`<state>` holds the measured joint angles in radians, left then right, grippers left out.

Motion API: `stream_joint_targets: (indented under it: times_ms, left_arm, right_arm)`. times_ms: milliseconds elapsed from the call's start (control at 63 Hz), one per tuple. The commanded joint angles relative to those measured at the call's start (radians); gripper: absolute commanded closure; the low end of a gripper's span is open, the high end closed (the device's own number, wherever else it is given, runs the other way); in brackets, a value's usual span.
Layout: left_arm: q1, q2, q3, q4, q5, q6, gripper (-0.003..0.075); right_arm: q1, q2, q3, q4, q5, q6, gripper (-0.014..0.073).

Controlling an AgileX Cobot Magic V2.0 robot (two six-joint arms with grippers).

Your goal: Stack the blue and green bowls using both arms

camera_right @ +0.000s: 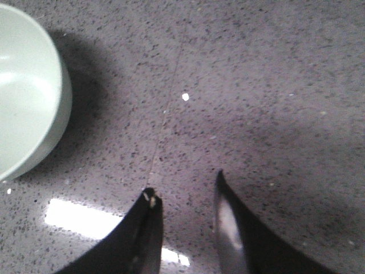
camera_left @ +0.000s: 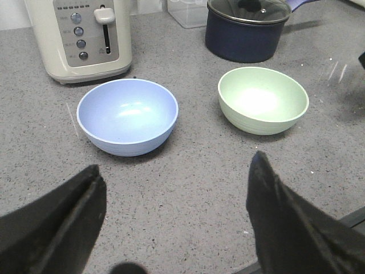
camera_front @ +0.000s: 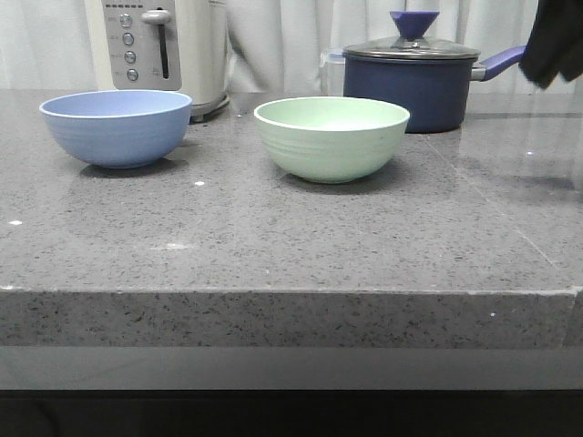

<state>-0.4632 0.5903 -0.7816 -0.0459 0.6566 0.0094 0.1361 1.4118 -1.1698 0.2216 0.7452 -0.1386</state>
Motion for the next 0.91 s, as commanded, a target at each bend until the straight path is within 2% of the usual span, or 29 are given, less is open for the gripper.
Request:
stream_joint_targets:
  times_ms: [0,143,318,477,890]
  left_arm:
    - [-0.007,0.008,-0.024,-0.002,-0.077,0.003,0.0209]
    - [-0.007,0.008,-0.024,-0.002,-0.077,0.003,0.0209]
    - [-0.007,0.008,-0.024,-0.002,-0.077,0.003,0.0209]
    - [-0.007,0.008,-0.024,-0.002,-0.077,0.003,0.0209]
    - [-0.007,0.008,-0.024,-0.002,-0.077,0.003,0.0209]
  right_arm:
    - [-0.002,-0.037,0.012,0.132,-0.097,-0.120,0.0491]
    - [-0.002,-0.033,0.041,0.329,-0.137,-0.286,0.0659]
    - [-0.001,0.005,0.041,0.495,-0.131,-0.420,0.0657]
    - [0.000,0.063,0.041,0.569,-0.126,-0.470,0.0657]
    - [0.025,0.127,0.037,0.576,-0.153,-0.495,0.0657]
